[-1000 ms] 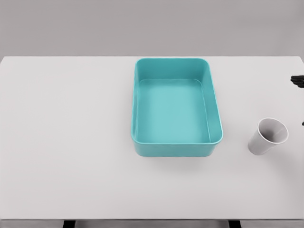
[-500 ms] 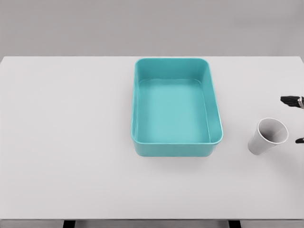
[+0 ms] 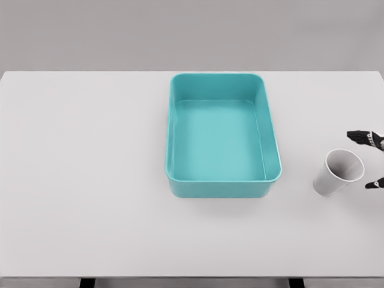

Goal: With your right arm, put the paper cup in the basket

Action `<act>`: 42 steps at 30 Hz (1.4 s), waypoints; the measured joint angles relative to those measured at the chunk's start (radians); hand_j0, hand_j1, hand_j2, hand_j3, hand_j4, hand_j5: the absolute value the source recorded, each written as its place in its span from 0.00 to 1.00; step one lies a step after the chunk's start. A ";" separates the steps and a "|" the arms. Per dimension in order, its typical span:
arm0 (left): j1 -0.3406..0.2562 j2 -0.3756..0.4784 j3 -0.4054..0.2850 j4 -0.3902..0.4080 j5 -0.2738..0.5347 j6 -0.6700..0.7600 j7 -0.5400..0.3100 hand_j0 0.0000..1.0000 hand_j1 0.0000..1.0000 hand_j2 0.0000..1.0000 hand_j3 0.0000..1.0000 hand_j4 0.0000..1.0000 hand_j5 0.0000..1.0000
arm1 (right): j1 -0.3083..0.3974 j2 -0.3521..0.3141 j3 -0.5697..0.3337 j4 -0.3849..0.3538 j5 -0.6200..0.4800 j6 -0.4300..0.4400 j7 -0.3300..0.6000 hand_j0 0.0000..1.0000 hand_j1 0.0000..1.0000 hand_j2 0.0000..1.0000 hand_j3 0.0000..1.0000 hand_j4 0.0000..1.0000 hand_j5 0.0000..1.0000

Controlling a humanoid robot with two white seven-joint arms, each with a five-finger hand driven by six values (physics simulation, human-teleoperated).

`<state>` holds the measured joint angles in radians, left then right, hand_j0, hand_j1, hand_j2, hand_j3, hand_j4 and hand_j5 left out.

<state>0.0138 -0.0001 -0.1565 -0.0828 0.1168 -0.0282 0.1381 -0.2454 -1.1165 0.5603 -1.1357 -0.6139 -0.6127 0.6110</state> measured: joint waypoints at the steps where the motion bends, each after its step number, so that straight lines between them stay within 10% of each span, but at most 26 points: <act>1: 0.000 0.000 0.000 0.000 0.000 0.000 0.000 1.00 1.00 1.00 1.00 1.00 1.00 | -0.002 0.003 0.002 0.000 0.000 0.000 0.000 1.00 1.00 1.00 1.00 1.00 1.00; 42: 0.000 0.000 0.000 0.000 0.000 0.000 0.000 1.00 1.00 1.00 1.00 1.00 1.00 | -0.011 0.041 0.050 -0.068 0.020 0.000 0.000 1.00 1.00 1.00 1.00 1.00 1.00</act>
<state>0.0138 -0.0001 -0.1565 -0.0829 0.1168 -0.0281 0.1381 -0.2562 -1.0756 0.6102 -1.2037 -0.5941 -0.6126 0.6110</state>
